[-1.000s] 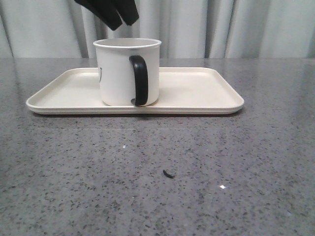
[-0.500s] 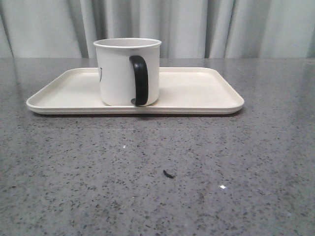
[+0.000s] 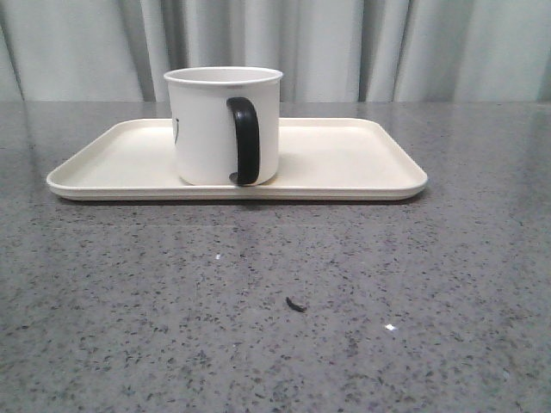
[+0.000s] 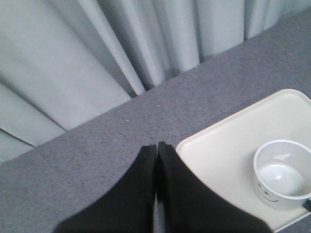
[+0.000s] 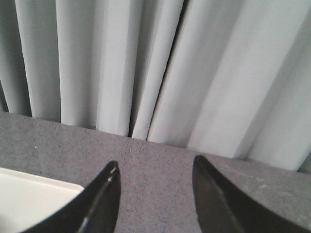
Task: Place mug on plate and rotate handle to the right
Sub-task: 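Raise the left gripper away and move the right gripper above the mug, then grasp the mug rim with the right gripper and lift it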
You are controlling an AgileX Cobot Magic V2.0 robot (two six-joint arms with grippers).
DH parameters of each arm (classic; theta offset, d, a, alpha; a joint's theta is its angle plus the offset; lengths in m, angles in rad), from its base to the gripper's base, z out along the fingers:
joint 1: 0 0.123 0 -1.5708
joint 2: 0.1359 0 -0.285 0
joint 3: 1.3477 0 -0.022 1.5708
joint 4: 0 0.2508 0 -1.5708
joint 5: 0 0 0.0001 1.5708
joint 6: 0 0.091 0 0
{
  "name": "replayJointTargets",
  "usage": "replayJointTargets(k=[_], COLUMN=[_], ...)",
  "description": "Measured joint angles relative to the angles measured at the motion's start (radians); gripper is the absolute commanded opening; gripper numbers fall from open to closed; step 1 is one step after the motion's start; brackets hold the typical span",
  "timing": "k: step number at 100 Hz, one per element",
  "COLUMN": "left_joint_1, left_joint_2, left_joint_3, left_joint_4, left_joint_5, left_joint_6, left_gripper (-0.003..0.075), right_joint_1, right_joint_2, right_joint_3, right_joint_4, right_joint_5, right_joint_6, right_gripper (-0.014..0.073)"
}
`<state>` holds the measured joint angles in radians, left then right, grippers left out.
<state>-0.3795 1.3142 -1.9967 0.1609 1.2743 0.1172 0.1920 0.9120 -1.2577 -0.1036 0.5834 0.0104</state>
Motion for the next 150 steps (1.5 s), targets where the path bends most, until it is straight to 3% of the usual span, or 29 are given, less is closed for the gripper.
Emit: replayJointTargets(k=[17,52,104,150], left_joint_1=[0.000,0.000,0.000,0.000], left_joint_2=[-0.116,-0.249,-0.334,-0.334], left_joint_3=[0.062,0.261,0.409,0.411], left_joint_4=[0.062,0.104,0.111,0.111], left_joint_5=[0.010,0.012,0.012,0.012], left_joint_6=[-0.042,-0.087,-0.117,-0.117], left_gripper=[-0.0019,-0.0019,-0.0019,-0.0019], right_joint_1=[0.042,0.289,0.439,0.444], right_joint_2=[0.089,0.412,0.703,0.786], right_joint_3=[-0.146,-0.435,-0.447,-0.447], right_joint_4=[0.005,0.069,0.167,0.191], right_joint_5=[0.041,0.319,0.413,0.413], right_joint_6=[-0.002,-0.077,-0.085,-0.085], right_gripper=[0.0360,0.0360,0.0360,0.0360])
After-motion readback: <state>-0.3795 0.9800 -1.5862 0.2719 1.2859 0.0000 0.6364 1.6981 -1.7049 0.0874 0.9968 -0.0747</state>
